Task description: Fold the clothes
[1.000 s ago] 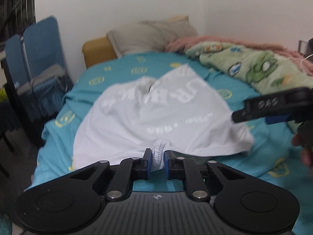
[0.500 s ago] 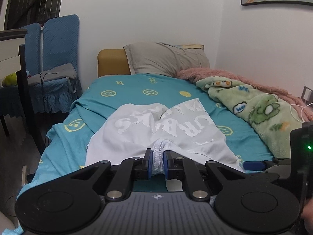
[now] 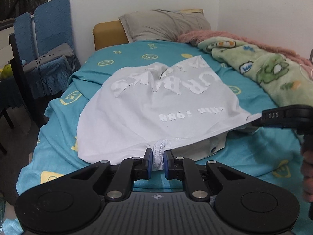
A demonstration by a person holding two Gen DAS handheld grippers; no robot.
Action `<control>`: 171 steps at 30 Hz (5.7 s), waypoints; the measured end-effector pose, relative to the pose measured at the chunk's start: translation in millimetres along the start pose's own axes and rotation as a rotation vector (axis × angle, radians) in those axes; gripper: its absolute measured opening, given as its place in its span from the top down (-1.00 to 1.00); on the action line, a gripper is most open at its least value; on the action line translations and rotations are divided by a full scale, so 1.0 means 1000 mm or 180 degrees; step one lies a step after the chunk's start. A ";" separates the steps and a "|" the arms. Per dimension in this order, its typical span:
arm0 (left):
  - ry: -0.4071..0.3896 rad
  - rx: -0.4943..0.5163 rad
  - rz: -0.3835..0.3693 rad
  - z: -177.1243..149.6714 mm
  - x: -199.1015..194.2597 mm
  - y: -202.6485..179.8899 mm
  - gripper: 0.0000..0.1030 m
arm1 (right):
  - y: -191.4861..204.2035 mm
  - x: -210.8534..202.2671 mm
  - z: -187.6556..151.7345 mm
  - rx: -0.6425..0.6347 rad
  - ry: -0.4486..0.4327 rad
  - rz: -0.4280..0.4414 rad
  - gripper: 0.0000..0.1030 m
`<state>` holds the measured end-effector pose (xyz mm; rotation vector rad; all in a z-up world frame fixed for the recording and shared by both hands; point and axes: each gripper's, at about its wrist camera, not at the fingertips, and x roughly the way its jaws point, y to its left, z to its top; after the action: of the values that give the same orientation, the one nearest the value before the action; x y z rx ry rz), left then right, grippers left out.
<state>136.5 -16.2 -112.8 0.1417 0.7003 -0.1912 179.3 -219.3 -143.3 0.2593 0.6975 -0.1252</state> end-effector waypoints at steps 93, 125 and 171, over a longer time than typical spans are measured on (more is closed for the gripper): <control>-0.3173 -0.0669 0.0840 0.139 -0.691 0.032 -0.43 | 0.022 -0.582 0.114 -0.0046 -0.2836 0.0649 -0.51; -0.1009 -0.0969 0.0640 0.259 0.082 0.143 -0.60 | 0.082 0.084 0.264 0.0025 -0.1108 -0.0066 -0.49; 0.0166 -0.2568 -0.0096 0.023 0.050 0.261 -0.88 | 0.004 -0.096 0.035 0.0158 -0.0357 0.0819 -0.47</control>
<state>246.0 226.9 -111.3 -0.6366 0.7852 0.0763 128.7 -222.5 -54.6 0.3844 0.5449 0.0880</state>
